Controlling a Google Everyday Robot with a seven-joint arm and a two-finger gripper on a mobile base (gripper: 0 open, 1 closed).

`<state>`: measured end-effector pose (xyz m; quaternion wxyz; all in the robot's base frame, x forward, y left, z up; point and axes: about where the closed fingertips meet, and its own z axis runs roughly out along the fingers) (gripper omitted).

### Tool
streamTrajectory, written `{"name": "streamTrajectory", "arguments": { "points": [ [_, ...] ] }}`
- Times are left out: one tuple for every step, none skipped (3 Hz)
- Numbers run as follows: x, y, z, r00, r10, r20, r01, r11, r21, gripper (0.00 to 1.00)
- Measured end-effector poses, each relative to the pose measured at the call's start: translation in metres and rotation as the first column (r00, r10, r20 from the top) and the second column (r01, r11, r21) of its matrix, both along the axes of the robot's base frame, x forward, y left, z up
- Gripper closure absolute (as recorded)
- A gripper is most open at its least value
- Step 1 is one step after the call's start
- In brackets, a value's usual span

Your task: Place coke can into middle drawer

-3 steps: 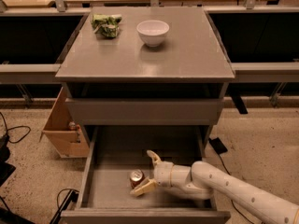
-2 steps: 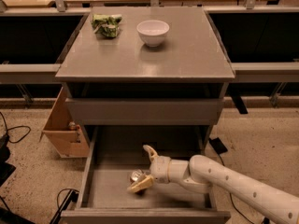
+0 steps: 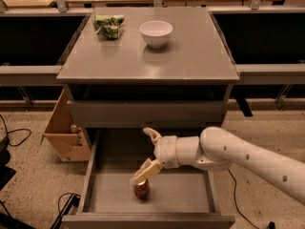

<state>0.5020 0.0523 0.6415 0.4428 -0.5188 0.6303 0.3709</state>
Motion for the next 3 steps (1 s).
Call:
{"name": "streamTrajectory", "arguments": {
  "points": [
    [-0.008, 0.004, 0.031, 0.9995, 0.032, -0.009, -0.033, 0.988, -0.151, 0.00],
    [-0.008, 0.005, 0.051, 0.9986, 0.053, 0.001, -0.049, 0.933, -0.356, 0.00],
    [-0.009, 0.000, 0.089, 0.9945, 0.085, 0.062, -0.037, 0.838, -0.545, 0.00]
  ]
}}
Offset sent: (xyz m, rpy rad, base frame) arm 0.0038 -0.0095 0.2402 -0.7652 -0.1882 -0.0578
